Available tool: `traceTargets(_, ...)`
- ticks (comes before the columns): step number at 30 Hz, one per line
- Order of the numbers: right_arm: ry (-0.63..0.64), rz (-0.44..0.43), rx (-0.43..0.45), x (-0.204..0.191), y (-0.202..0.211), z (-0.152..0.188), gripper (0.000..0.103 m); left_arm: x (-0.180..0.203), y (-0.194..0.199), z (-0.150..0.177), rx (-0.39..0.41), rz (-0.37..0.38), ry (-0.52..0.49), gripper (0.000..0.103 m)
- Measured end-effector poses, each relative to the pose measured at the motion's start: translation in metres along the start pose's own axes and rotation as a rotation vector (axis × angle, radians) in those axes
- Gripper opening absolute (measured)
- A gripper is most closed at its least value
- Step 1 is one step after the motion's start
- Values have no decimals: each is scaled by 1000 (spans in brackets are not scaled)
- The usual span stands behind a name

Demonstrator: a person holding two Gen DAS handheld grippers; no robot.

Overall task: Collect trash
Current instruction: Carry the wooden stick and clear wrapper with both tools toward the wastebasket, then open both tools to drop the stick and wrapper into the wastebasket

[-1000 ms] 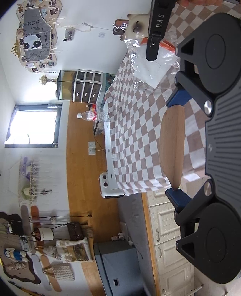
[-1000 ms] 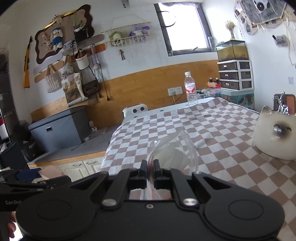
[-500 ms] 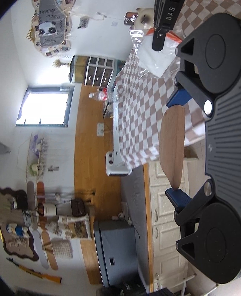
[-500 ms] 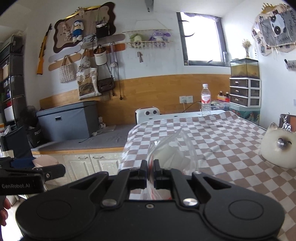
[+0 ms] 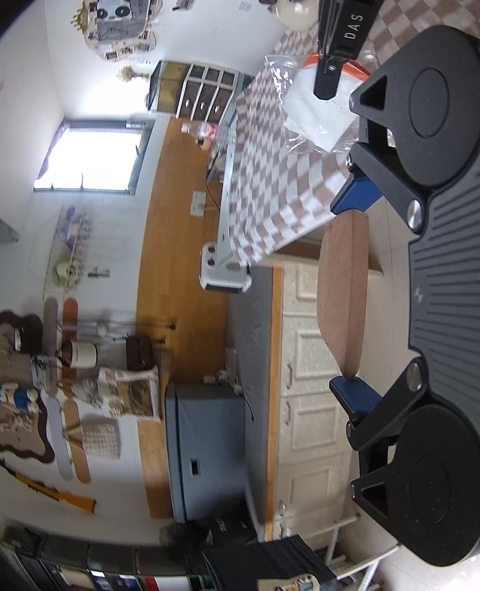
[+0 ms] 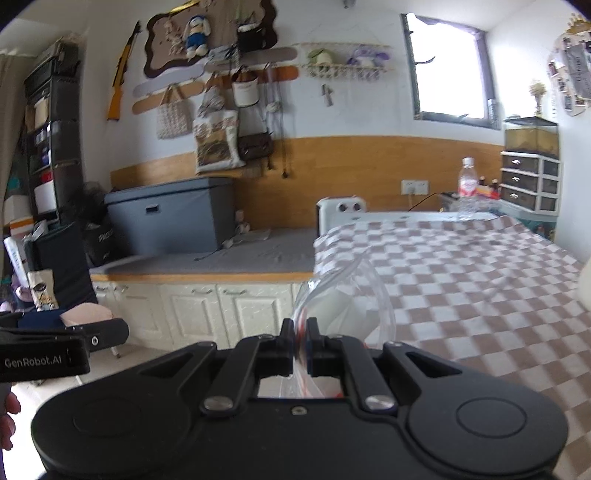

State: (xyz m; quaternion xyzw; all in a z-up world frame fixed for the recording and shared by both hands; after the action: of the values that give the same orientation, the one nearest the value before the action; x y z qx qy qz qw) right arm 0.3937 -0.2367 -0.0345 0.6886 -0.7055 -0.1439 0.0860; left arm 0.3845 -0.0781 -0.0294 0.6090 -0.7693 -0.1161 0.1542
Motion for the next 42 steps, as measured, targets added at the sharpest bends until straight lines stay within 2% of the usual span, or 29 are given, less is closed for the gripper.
traceTargets(9,35,-20,-110,-64,-36,48,7,-63,-15,39,-64,-58,43,92)
traceTargets(20,11,12,-308,-92,-104,149,7,-116,-69,130,-235,-74,91,92)
traceTargets(30,16,34,-490,-102,-162,237,7,-136,-124,209,-402,-46,128,92)
traceTargets(42,-99,55,-721,-87,-216,342,7,-131,-184,293,-602,-8,165,92)
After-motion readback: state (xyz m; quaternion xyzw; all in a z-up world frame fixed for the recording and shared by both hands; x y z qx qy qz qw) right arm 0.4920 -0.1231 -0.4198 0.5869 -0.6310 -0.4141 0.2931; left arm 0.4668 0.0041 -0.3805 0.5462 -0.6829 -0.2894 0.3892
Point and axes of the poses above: each gripper's, at about its wrist camera, not at the fingertips, and y roughly against the way its jaws point, x to its right, z to its underside, the point moved 8 cm from there along -y, roughly the way its jaws point, and after that the axes turned 4 degrees about z, right-handed, at the moved point
